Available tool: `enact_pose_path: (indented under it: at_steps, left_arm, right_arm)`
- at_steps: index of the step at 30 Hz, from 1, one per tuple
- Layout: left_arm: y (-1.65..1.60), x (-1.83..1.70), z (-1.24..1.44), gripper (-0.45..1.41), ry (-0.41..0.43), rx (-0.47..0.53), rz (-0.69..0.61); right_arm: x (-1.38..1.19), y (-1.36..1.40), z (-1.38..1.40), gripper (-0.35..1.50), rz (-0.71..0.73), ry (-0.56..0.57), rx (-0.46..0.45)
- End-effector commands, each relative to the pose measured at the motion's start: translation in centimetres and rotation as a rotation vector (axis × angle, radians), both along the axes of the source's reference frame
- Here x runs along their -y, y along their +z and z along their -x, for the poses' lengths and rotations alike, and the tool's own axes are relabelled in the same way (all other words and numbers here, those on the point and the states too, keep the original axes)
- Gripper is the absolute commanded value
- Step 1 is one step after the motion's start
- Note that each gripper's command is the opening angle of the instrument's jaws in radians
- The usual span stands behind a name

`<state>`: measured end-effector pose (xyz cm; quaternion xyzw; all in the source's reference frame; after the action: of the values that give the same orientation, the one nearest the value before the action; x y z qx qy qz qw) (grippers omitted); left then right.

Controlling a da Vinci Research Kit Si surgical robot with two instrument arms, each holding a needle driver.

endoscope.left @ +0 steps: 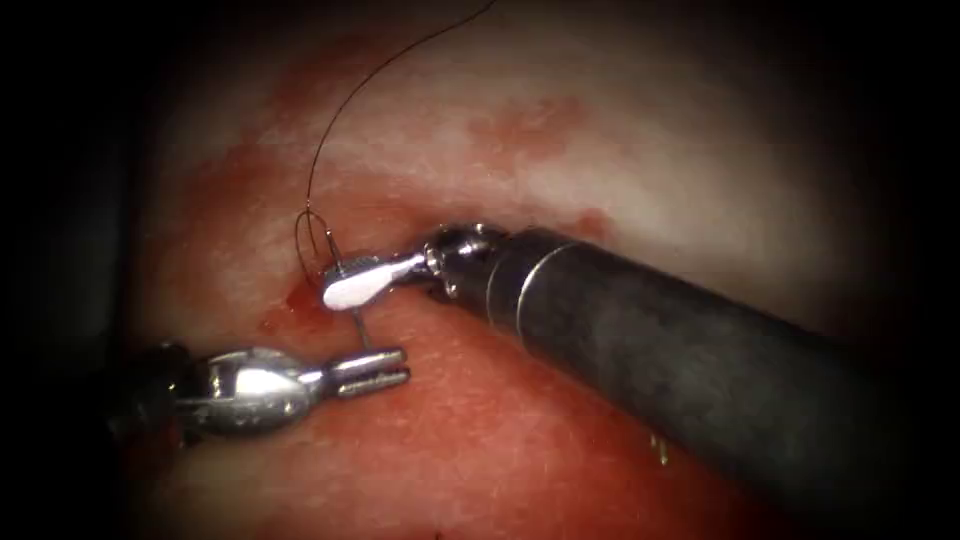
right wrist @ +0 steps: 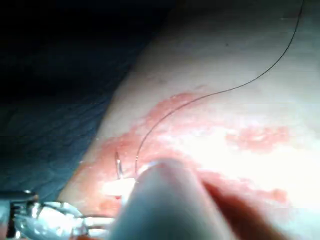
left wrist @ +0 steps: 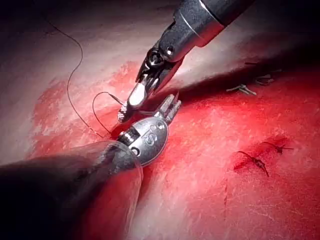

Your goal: Wound Closure

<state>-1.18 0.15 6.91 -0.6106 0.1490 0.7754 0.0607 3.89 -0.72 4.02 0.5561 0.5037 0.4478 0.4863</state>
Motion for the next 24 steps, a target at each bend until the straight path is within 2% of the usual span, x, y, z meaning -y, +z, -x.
enact_pose_path:
  at_steps: [1,3,4,5,6,11,13,15,17,18,21,22,23,24]
  left_arm:
    - [0.07,0.0,0.06,-0.45,0.001,0.001,0.0]
    - [0.07,0.0,0.06,-0.45,-0.001,-0.001,-0.001]
    - [0.07,0.0,0.06,-0.45,-0.001,-0.001,-0.001]
    - [0.07,0.0,0.06,-0.45,-0.001,-0.001,-0.001]
    - [0.07,0.0,0.06,-0.45,-0.001,-0.001,-0.001]
    - [0.06,0.0,0.03,-0.45,-0.003,0.008,-0.023]
    - [0.06,0.0,0.02,-0.01,-0.017,0.039,-0.099]
    - [0.06,0.0,0.0,0.26,-0.047,0.047,-0.167]
    - [0.05,0.0,-0.01,0.32,-0.073,0.044,-0.207]
    - [0.05,0.0,-0.02,0.49,-0.117,0.035,-0.264]
    - [0.02,0.03,-0.04,0.69,-0.145,0.051,-0.329]
    - [0.02,0.03,-0.04,0.69,-0.145,0.051,-0.329]
    - [-0.03,0.07,-0.08,0.73,-0.153,0.062,-0.361]
    - [-0.05,0.08,-0.1,0.68,-0.158,0.071,-0.376]
  right_arm:
    - [-0.05,0.04,-0.1,0.46,0.003,-0.012,-0.007]
    - [-0.05,0.04,-0.1,0.05,-0.012,-0.029,-0.004]
    - [-0.05,0.04,-0.1,0.05,-0.012,-0.029,-0.004]
    - [-0.05,0.04,-0.11,-0.27,-0.011,-0.038,-0.002]
    - [-0.05,0.05,-0.11,-0.35,-0.009,-0.059,-0.003]
    - [-0.05,0.11,-0.09,-0.35,0.009,-0.09,-0.022]
    - [-0.07,0.13,-0.08,-0.35,0.044,-0.084,-0.024]
    - [-0.08,0.15,-0.07,-0.35,0.062,-0.08,-0.019]
    - [-0.1,0.17,-0.07,-0.35,0.085,-0.071,-0.019]
    - [-0.12,0.2,-0.08,-0.35,0.131,-0.048,-0.021]
    - [-0.16,0.24,-0.09,-0.35,0.222,-0.008,-0.032]
    - [-0.16,0.24,-0.09,-0.35,0.222,-0.008,-0.032]
    - [-0.2,0.28,-0.1,-0.35,0.307,0.034,-0.037]
    - [-0.21,0.29,-0.1,-0.35,0.329,0.044,-0.038]
